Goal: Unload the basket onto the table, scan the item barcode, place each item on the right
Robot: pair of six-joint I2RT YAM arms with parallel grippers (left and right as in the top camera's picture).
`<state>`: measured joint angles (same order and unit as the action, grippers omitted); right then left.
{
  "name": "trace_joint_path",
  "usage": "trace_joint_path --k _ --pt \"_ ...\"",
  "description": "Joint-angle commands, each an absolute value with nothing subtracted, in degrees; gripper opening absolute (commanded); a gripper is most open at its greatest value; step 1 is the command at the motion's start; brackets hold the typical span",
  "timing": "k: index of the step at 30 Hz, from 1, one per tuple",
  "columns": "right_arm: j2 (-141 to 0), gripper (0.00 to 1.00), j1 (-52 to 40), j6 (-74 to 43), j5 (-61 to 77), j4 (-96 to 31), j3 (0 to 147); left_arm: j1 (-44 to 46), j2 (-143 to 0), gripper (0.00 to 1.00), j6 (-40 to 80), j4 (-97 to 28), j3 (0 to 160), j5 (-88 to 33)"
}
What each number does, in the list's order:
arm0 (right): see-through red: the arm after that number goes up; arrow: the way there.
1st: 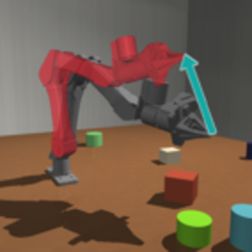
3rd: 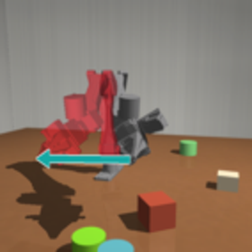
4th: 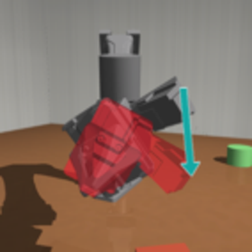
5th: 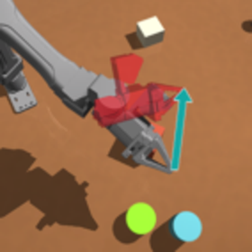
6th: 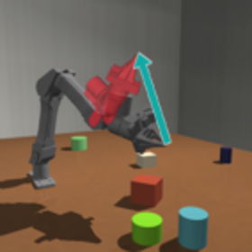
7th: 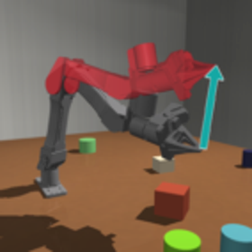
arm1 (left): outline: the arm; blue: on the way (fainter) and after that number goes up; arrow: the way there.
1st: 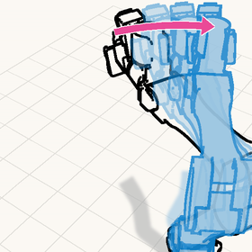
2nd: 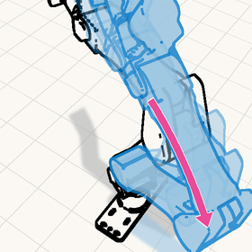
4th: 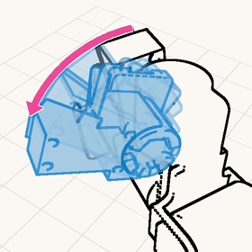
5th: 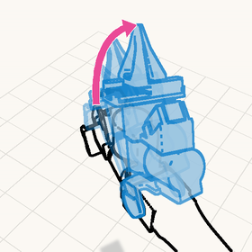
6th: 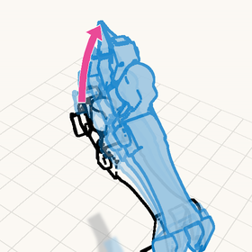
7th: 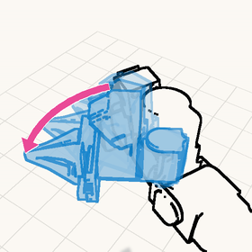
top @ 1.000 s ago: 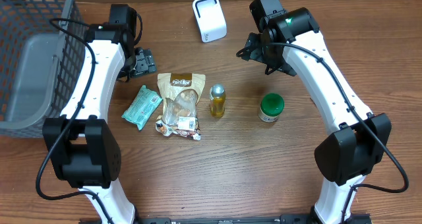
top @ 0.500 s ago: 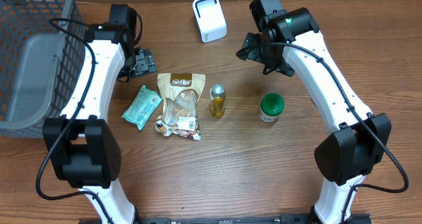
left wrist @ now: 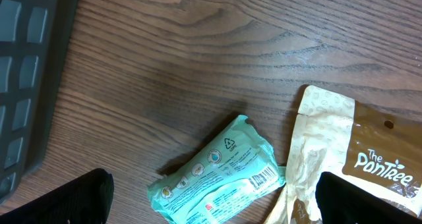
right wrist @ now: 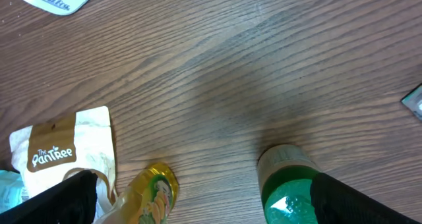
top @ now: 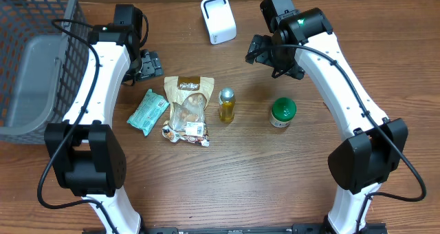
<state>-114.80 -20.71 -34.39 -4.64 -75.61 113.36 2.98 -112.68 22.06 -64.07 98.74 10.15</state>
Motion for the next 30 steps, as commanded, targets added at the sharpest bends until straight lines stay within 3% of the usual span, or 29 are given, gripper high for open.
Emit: trace_joint_path --k 1,7,30 --pt "-110.5 0.99 -20.5 -32.9 -4.1 -75.4 115.9 3.1 -113.1 1.00 21.2 -64.1 99.8 10.9" --pt "-109.0 0.95 -21.8 -29.5 -1.2 -75.3 117.5 3.1 -113.1 1.00 21.2 -64.1 99.8 10.9" --pt "-115.7 0.96 -37.6 -30.0 -5.5 -75.4 117.3 3.1 -113.1 1.00 21.2 -64.1 99.8 10.9"
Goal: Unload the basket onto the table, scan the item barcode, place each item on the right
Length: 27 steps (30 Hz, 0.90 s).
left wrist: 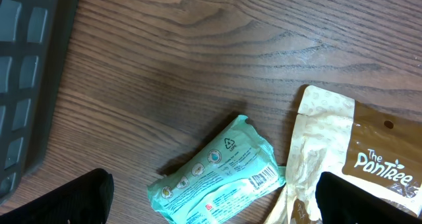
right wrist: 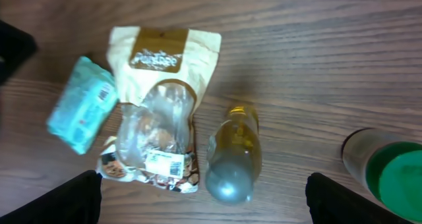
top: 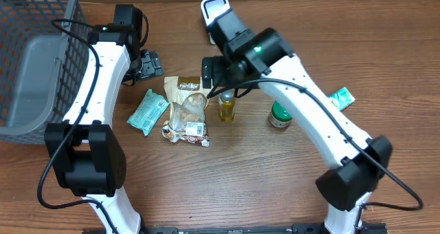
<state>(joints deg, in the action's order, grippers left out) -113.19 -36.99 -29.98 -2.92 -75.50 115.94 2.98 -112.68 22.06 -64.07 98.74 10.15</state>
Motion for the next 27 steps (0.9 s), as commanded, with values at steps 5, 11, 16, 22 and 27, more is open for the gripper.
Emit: trace_joint_path --k 5,11,16,22,27 --pt "-119.0 0.96 -37.8 -30.2 -5.5 -76.2 117.3 3.1 -113.1 1.00 21.2 -64.1 99.8 10.9" --pt "-120.6 0.96 -37.9 -31.7 -4.6 -77.2 115.3 3.1 -113.1 1.00 21.2 -64.1 99.8 10.9" --pt "-120.6 0.95 -37.9 -32.4 -4.6 -76.7 112.2 3.1 -113.1 1.00 21.2 -64.1 99.8 10.9" --pt "-120.6 0.91 -37.9 -33.2 -4.6 -75.0 109.4 3.1 -113.1 1.00 21.2 -64.1 99.8 10.9" --pt "-120.6 0.79 -37.9 -33.2 -4.6 -74.9 109.1 3.1 -113.1 1.00 21.2 -64.1 99.8 10.9"
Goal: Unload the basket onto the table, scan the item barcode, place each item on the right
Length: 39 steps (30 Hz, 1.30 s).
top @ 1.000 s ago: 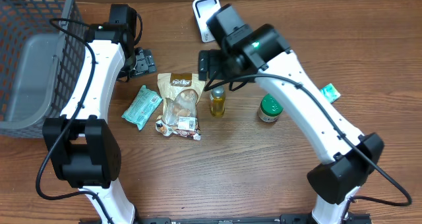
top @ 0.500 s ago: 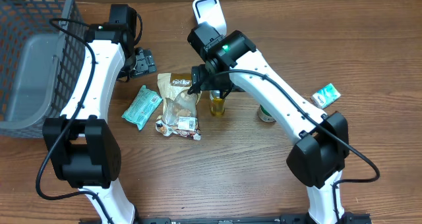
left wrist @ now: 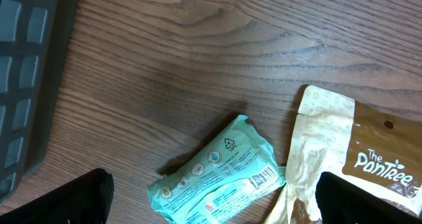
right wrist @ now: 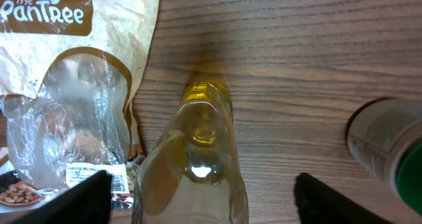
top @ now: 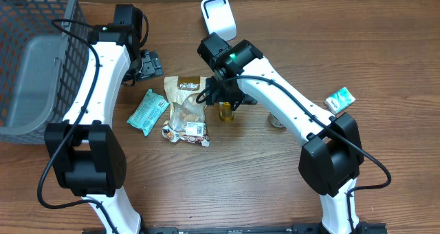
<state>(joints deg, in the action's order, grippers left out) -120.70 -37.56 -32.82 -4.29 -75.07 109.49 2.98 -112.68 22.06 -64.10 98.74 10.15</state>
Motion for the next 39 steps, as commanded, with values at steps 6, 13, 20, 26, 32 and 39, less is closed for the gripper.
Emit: trace_joint_path --k 6,13,20,26,32,39 --pt "-120.6 0.70 -37.9 -33.2 -4.3 -74.9 109.1 3.1 -113.1 1.00 21.2 -64.1 99.8 10.9" --pt "-120.6 0.70 -37.9 -33.2 -4.2 -74.4 109.1 3.1 -113.1 0.99 21.2 -64.1 99.8 10.9" --pt "-120.6 0.70 -37.9 -33.2 -4.2 -73.8 109.1 3.1 -113.1 1.00 21.2 -64.1 99.8 10.9" --pt "-120.6 0.68 -38.2 -33.2 -4.2 -73.9 109.1 3.1 -113.1 1.00 21.2 -64.1 99.8 10.9" --pt "-120.6 0.68 -39.2 -33.2 -4.2 -73.9 109.1 3.1 -113.1 1.00 21.2 -64.1 99.8 10.9" --pt "-120.6 0.66 -39.3 -33.2 -4.2 -73.8 109.1 3.1 -113.1 1.00 21.2 -64.1 99.8 10.9"
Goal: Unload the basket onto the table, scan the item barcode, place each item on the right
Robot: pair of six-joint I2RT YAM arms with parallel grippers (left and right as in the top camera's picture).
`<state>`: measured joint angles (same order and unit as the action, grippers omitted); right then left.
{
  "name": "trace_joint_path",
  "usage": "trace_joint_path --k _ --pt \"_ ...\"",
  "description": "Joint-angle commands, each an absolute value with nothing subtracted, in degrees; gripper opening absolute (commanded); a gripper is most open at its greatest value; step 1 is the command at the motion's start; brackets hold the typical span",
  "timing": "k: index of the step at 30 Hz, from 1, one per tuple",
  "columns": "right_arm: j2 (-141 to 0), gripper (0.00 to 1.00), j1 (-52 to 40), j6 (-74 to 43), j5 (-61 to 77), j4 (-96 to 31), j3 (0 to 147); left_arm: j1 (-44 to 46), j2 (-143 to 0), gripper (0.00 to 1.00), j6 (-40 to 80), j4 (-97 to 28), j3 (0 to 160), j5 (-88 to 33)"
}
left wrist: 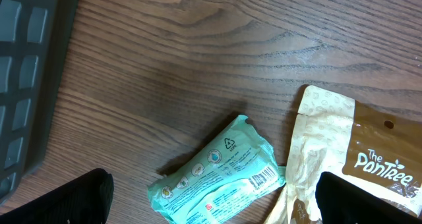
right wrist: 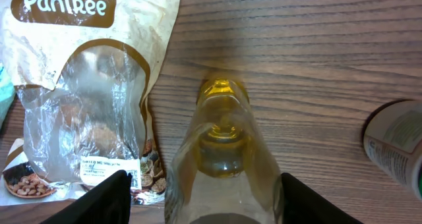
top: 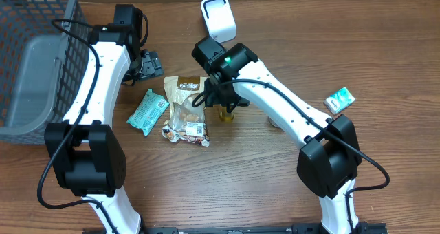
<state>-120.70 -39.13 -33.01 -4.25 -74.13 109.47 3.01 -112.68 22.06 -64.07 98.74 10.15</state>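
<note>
A small bottle of yellow liquid (right wrist: 224, 151) stands upright mid-table, also seen from overhead (top: 226, 111). My right gripper (right wrist: 204, 179) is open and low over the bottle, one finger (right wrist: 99, 199) on each side and a gap showing on the left. The white scanner (top: 218, 17) stands at the back of the table. Back left, my left gripper (top: 143, 65) hangs open above the table. Its wrist view looks down on the teal packet (left wrist: 217, 178).
A PanTree nut pouch (top: 187, 110) lies just left of the bottle, with the teal packet (top: 148, 111) further left. A green-lidded jar (right wrist: 395, 151) stands right of the bottle. A small teal packet (top: 339, 98) lies far right. A grey wire basket (top: 31, 62) fills the left edge.
My right gripper has come lower and closer onto the yellow bottle, and its fingers now stand nearer the bottle's sides. The left arm and the other items are unchanged.
My right gripper began at the back right, near the scanner and above the green jar. It then hung high over the pouch and bottle, then directly above the bottle, and now it straddles the bottle. The left arm stayed still throughout.
</note>
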Motion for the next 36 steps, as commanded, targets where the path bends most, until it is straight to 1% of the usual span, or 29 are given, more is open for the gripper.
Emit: trace_joint_path --k 1,4,8,16,19,23,26,36 --pt "-120.6 0.64 -39.3 -33.2 -4.3 -73.8 109.1 3.1 -113.1 1.00 21.2 -64.1 99.8 10.9" --pt "-120.6 0.59 -39.3 -33.2 -5.2 -73.8 109.1 3.1 -113.1 1.00 21.2 -64.1 99.8 10.9" --pt "-120.6 0.58 -39.3 -33.2 -5.3 -73.8 109.1 3.1 -113.1 1.00 21.2 -64.1 99.8 10.9" --pt "-120.6 0.58 -39.3 -33.2 -7.9 -73.6 107.7 3.1 -113.1 1.00 21.2 -64.1 99.8 10.9" --pt "-120.6 0.55 -39.2 -33.2 -7.9 -73.5 107.5 3.1 -113.1 1.00 21.2 -64.1 99.8 10.9" --pt "-120.6 0.53 -39.2 -33.2 -7.9 -73.6 107.5 3.1 -113.1 1.00 21.2 -64.1 99.8 10.9" --pt "-120.6 0.49 -39.2 -33.2 -7.8 -73.4 107.5 3.1 -113.1 1.00 21.2 -64.1 99.8 10.9" --pt "-120.6 0.46 -39.2 -33.2 -7.9 -73.0 107.5 3.1 -113.1 1.00 21.2 -64.1 99.8 10.9"
